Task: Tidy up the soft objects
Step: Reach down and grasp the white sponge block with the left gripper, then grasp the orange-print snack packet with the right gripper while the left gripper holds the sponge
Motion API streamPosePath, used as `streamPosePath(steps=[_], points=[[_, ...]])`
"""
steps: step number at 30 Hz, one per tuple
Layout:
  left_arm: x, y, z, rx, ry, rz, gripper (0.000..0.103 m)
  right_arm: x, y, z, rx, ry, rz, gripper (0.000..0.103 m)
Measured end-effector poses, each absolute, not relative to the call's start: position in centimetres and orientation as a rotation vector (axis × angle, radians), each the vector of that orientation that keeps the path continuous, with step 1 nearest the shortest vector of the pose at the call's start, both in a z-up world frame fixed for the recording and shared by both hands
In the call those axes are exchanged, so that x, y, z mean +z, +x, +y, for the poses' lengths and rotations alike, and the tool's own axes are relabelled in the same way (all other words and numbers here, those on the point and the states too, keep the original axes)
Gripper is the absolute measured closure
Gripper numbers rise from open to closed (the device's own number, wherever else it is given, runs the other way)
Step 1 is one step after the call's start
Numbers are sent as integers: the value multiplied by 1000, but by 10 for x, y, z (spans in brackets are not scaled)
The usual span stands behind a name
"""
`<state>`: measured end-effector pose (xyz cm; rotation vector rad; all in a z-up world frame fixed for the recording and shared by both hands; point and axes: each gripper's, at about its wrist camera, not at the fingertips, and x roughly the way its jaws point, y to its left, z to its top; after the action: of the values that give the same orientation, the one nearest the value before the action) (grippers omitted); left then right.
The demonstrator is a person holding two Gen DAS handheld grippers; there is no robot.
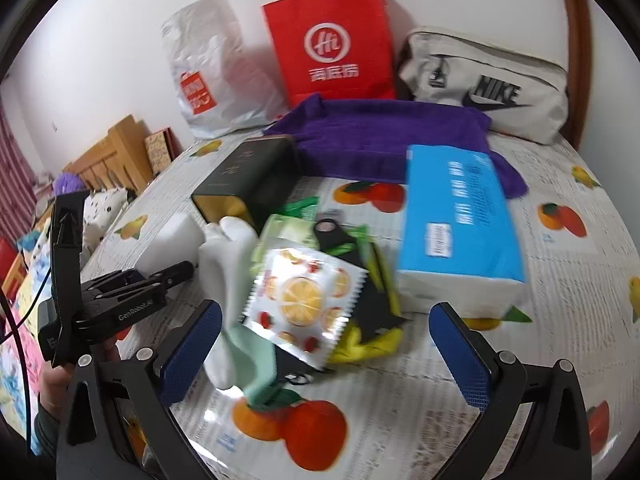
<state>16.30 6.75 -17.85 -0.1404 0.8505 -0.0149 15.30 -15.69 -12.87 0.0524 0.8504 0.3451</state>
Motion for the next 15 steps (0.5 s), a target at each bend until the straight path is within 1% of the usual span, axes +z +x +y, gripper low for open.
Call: streamPosePath(steps=[10,13,14,15], points=[[-179,156,87,-83,-228,853,70,-149,172,-123,296,-73,889,1],[-179,156,87,-92,-232,854,70,-152,175,-121,278,-85,886,6],[-179,156,87,-95,-229,856,70,-152,175,-121,269,-95,885,11],[-179,155,87,-97,-227,856,70,-151,175,-121,266,-101,880,18]])
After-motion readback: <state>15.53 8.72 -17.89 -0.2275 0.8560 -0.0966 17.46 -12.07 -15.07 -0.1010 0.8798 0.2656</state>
